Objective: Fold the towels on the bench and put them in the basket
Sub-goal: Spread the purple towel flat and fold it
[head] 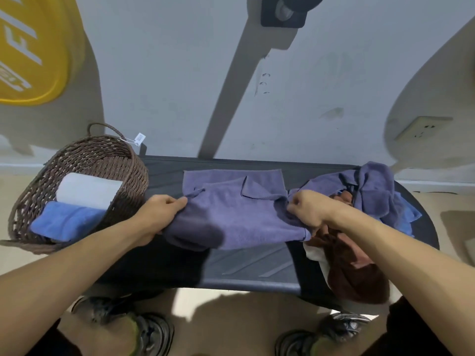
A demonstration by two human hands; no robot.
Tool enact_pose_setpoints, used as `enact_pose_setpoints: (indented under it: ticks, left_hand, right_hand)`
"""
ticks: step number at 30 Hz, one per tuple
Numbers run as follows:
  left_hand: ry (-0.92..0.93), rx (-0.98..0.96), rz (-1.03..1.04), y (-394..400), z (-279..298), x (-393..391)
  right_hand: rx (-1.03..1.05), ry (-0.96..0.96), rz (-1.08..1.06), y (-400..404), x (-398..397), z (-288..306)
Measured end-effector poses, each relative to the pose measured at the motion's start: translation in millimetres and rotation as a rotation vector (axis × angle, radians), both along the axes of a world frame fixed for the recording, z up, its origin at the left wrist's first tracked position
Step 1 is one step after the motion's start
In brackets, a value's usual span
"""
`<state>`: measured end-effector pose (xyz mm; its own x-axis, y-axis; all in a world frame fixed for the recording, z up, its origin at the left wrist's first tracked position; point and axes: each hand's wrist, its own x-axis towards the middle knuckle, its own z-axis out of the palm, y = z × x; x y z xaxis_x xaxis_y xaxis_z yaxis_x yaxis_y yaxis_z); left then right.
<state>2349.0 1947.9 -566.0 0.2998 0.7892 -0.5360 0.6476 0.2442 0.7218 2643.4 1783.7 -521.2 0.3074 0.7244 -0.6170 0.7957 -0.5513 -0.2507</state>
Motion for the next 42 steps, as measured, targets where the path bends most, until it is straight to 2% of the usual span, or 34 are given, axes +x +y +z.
enact_pose_setpoints:
  ticks: [3,6,8,10,13,15,19,23,27,29,31,33,37,39,42]
  left_hand:
    - [0.041,-0.312,-0.027,-13.2,-1.8,-9.8]
    - [0.103,-0.385,-0.107,-24.7,-8.5,-18.6]
    - [0.130,-0.372,-0.112,-32.6,-16.7,-22.5]
    - [0.152,-0.322,-0.146,-40.9,-22.9,-23.9]
    - [0.117,-0.245,-0.208,-48.6,-27.1,-22.6]
    - [0.048,-0.286,-0.231,-52.6,-25.4,-20.9]
    - [0.032,-0.325,-0.253,-60.3,-24.1,-16.2]
    - [0.106,-0.356,-0.170,-59.4,-25.6,-15.0]
    - [0.101,-0.406,-0.169,-58.1,-27.4,-18.8]
    - [0.089,-0.450,-0.174,-59.0,-28.2,-20.3]
    - [0.120,-0.482,-0.213,-61.6,-27.5,-21.6]
    - [0.159,-0.507,-0.270,-65.4,-27.5,-23.6]
    - [0.154,-0.500,-0.287,-71.7,-32.7,-32.5]
    - [0.109,-0.463,-0.246,-73.9,-32.8,-37.9]
    - [0.044,-0.382,-0.170,-75.1,-28.5,-43.1]
  right_hand:
    - [-0.290,0.092,-0.007,0.1,-12.3,-5.2]
    - [-0.414,-0.053,0.078,9.3,-24.4,-2.7]
    - [-0.304,-0.218,0.179,22.1,-31.5,0.3]
    - [-0.110,-0.289,0.184,38.7,-36.5,-1.2]
    - [0.133,-0.142,0.207,67.7,-50.2,-6.8]
    - [0.235,-0.023,0.271,83.9,-64.8,-15.2]
    - [0.295,0.125,0.449,105.6,-96.8,-38.9]
    - [0.218,0.053,0.607,119.9,-122.1,-61.7]
    - [0.206,0.025,0.540,134.4,-126.4,-60.9]
    - [0.271,0.084,0.384,145.0,-119.2,-53.5]
    - [0.396,0.172,0.142,154.4,-107.0,-48.0]
    - [0.455,0.153,0.029,159.2,-94.5,-51.6]
    - [0.448,0.003,0.095,169.5,-87.3,-67.0]
    - [0.460,-0.009,0.120,183.3,-93.2,-71.7]
    - [0.371,-0.006,0.190,201.3,-110.4,-76.9]
